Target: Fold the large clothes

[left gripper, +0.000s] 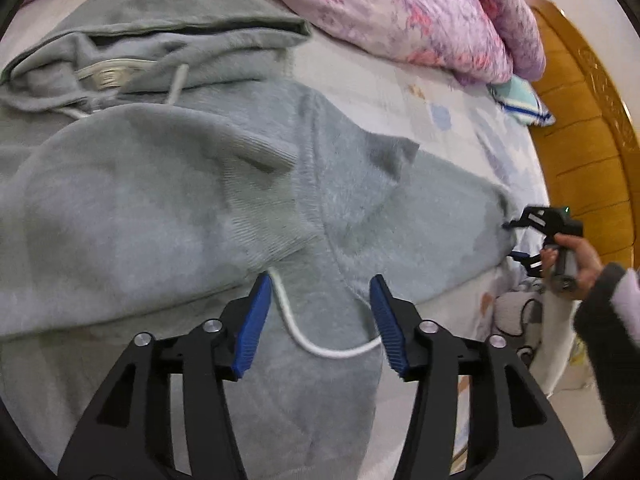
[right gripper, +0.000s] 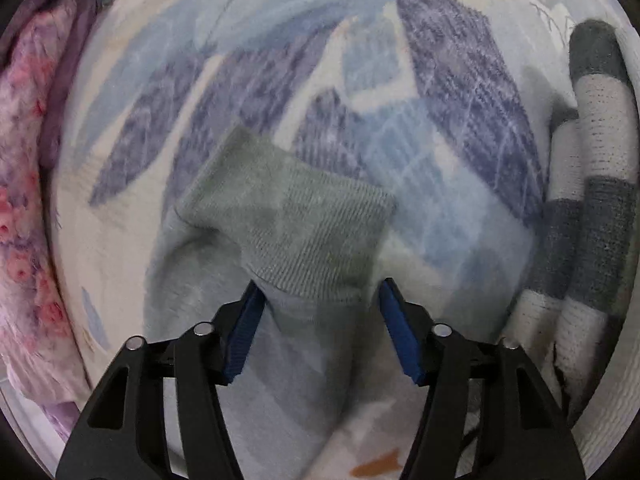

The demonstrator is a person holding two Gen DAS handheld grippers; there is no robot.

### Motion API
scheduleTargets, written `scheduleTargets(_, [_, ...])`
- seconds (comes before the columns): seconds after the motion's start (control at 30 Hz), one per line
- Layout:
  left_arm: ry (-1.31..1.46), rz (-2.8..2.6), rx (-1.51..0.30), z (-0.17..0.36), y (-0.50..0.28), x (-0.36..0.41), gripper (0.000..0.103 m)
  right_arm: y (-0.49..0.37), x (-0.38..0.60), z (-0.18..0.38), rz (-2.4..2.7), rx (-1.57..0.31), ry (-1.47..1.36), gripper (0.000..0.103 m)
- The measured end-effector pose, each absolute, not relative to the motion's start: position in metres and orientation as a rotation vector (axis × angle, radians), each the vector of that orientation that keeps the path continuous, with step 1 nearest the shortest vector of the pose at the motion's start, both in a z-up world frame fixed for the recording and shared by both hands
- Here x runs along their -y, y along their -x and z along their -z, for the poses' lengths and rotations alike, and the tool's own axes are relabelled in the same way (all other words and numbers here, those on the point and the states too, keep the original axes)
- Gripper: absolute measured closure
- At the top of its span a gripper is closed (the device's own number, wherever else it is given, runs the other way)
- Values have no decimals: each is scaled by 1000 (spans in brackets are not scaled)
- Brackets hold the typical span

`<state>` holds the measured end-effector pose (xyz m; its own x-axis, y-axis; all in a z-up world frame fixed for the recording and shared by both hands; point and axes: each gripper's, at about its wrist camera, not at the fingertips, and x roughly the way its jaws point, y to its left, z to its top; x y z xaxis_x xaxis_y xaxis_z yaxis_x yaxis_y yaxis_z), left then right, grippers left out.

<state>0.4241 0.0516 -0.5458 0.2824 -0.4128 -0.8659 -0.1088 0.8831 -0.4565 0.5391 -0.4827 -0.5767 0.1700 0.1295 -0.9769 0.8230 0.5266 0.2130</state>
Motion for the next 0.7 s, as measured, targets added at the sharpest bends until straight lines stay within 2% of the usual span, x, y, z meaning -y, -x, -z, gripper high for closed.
scheduleTargets(0.03, [492,209,-1272,542,-420,-59,44,-539,481,572,578,-1300,-926,84])
scheduleTargets(0.07, [502,191,-1263,537,-415,-71,41,-539,476,563,557,-1265,-897,86])
scheduleTargets(0.27, [553,-29,-1236,523,-388,-160,38,-534,402,480,425,-1081,-571,88])
scheduleTargets(0.5, [579,-293,-1198,505,-354,-265,38,-513,223,395,49,-954,-375,88])
scheduleTargets(0.7, [589,-357,-1164,480,-330,-321,34,-484,53,355,-214,-933,-294,87])
